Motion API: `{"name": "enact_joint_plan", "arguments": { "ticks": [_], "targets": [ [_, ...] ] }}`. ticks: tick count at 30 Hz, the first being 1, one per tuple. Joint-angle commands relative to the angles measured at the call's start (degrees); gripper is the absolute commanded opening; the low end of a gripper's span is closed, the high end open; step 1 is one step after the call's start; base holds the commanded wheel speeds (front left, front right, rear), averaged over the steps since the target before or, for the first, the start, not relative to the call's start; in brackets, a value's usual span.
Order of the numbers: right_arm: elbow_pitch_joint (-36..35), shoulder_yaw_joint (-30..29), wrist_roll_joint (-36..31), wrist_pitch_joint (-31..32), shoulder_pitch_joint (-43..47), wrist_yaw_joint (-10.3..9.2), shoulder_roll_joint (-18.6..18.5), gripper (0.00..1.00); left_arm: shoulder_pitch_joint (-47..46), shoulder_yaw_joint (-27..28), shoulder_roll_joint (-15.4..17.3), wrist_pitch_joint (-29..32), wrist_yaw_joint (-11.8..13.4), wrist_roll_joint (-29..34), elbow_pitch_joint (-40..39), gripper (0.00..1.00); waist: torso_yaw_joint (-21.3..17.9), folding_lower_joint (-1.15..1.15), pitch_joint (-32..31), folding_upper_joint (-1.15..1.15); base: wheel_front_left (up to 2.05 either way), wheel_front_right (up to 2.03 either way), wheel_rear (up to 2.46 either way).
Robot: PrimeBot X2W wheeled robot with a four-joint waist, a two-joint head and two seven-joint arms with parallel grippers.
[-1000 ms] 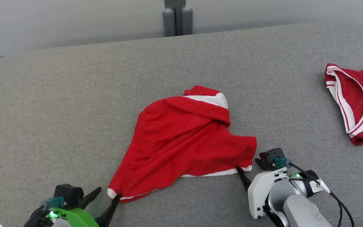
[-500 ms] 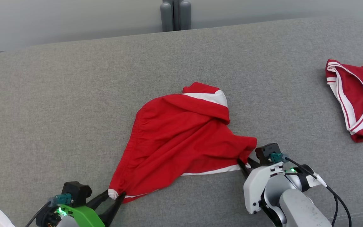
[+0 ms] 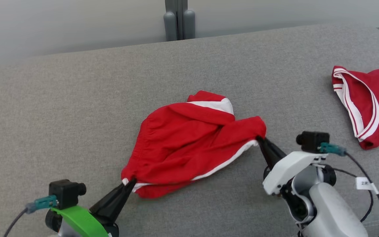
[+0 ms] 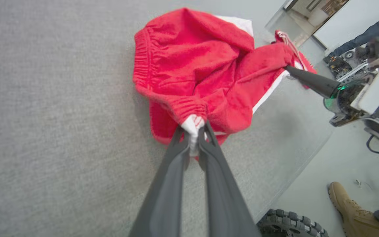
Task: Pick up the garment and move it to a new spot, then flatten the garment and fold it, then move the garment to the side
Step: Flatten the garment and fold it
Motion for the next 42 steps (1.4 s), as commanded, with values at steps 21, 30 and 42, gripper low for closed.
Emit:
{"name": "enact_joint_plan", "arguments": {
  "ticks": [21,30,42],
  "targets": [
    [-56.1,-22.1,21.0,26.4,1.7,-0.05,-0.2,0.00,-3.7,15.0,9.8,4.3,11.9,-16.9,-49.7,0.00,-5.9,0.00,-2.9,0.00,0.00,0.00,0.00],
    [-44.3,-20.2,13.5,29.5,-17.1,-0.05,-0.2,0.00,-21.7,20.3,10.2,11.5,14.5,-17.5,-37.4,0.00,-6.2,0.00,7.9,0.00,0.00,0.00,0.00],
    [-6.7,-17.5,2.4,10.0,-54.1,-0.07,-0.2,0.00,-58.7,15.7,-4.9,8.4,5.8,-1.9,1.9,0.00,-5.1,0.00,20.9,0.00,0.00,0.00,0.00]
  ]
}}
